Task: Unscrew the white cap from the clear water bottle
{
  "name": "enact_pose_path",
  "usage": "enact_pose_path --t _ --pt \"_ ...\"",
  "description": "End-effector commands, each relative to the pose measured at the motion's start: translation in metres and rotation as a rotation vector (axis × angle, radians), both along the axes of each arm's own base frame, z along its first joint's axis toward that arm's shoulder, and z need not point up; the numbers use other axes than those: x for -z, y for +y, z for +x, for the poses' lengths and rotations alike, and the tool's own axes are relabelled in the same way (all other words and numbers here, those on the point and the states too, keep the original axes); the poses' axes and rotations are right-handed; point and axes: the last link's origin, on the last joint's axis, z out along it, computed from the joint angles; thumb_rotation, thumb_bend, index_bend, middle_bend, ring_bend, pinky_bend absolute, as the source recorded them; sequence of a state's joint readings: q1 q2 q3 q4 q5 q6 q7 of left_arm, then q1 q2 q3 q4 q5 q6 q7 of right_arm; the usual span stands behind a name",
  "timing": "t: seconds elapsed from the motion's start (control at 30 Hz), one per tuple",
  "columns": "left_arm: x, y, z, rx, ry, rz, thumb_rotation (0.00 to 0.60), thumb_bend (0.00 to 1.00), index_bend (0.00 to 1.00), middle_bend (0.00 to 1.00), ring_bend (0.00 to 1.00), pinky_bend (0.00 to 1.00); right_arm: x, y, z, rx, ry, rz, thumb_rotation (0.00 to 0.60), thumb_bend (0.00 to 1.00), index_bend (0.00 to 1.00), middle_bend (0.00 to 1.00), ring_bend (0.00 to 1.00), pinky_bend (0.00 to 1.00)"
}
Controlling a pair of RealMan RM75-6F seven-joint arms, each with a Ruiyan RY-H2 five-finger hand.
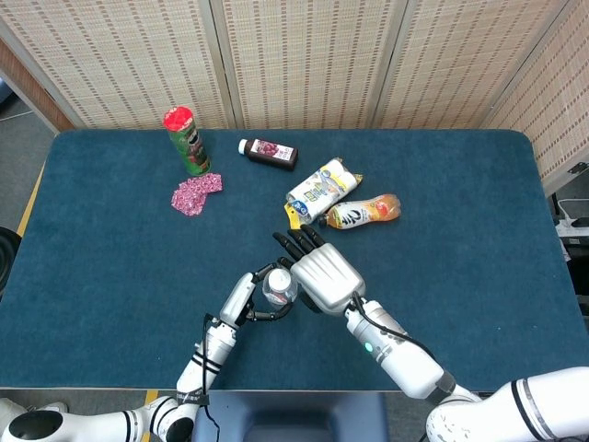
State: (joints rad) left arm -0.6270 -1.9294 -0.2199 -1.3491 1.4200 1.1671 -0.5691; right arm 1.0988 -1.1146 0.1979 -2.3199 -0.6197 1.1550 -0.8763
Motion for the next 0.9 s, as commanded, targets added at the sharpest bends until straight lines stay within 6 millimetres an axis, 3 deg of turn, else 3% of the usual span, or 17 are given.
enact_pose_path --t 0.03,0.63,0.9 --pt "0.000 0.001 -0.001 -0.001 0.003 -0.003 0.600 0.71 0.77 0.85 0.59 0.54 0.000 0.001 0.000 0.001 0.001 0.006 0.600 0.31 0.31 0.00 0.00 0.00" --pt "0.004 0.009 0.000 0.021 0.041 -0.026 0.600 0.74 0.78 0.88 0.63 0.58 0.006 0.008 0.008 -0.040 0.035 0.036 0.600 0.31 0.32 0.00 0.00 0.00" --pt "0.005 0.009 -0.004 0.021 0.070 -0.011 0.600 0.76 0.78 0.89 0.64 0.60 -0.003 -0.001 -0.002 0.002 -0.007 -0.004 0.600 0.31 0.22 0.00 0.00 0.00"
